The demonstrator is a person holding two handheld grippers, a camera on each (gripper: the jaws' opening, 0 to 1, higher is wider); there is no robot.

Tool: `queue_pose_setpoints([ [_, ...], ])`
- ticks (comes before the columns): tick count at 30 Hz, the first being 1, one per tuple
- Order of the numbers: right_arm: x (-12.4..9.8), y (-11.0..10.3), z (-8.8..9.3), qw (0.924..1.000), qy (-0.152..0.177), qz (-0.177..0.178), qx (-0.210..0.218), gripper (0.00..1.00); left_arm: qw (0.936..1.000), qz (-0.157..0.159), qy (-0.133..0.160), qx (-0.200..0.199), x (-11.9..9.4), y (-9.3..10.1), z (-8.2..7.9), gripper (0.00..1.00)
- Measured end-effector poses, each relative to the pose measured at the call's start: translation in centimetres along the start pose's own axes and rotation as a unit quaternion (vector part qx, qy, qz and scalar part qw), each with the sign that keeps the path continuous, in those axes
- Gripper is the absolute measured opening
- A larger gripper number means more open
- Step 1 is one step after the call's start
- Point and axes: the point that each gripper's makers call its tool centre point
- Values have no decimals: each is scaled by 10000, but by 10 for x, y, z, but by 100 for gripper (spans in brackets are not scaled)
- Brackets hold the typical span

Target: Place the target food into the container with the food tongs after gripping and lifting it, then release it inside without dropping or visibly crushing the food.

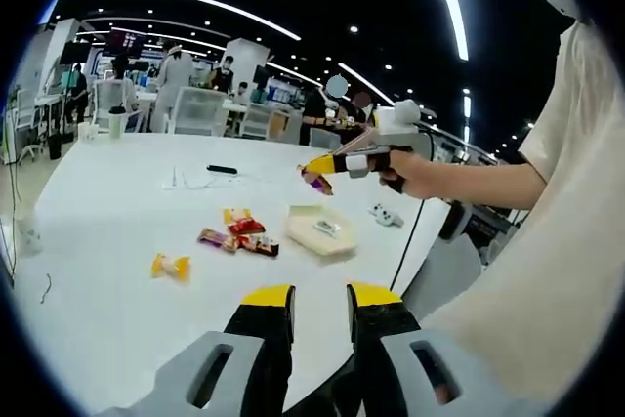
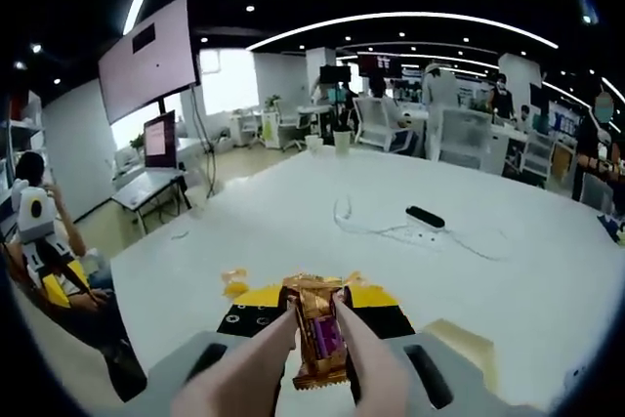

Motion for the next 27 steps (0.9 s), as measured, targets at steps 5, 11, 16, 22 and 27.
queue_pose_setpoints([
  [5, -2, 5, 0, 10000, 6, 50, 23, 22, 10000, -2, 9, -15, 0, 0, 0, 20],
  [11, -5, 11, 2, 9999, 21, 129, 97, 22, 10000, 2, 4, -27, 1, -1, 1, 20],
  [16, -7, 15, 4, 9997, 13, 182, 137, 22, 10000, 18, 5, -42, 2, -1, 0, 20],
  [22, -9, 20, 5, 9996, 26, 231, 171, 22, 10000, 27, -1, -46, 3, -1, -1, 20],
  [27, -10, 26, 9, 9991, 51, 288, 306, 22, 10000, 49, 18, -79, 4, 0, -3, 20],
])
Point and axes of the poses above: the point that each gripper's makers call its tool centre point, and the gripper's own axes: x roughly forward along the fingers, y roughly to its right, z roughly out of its underside, and after that the axes turned 7 degrees about -z, right-handed
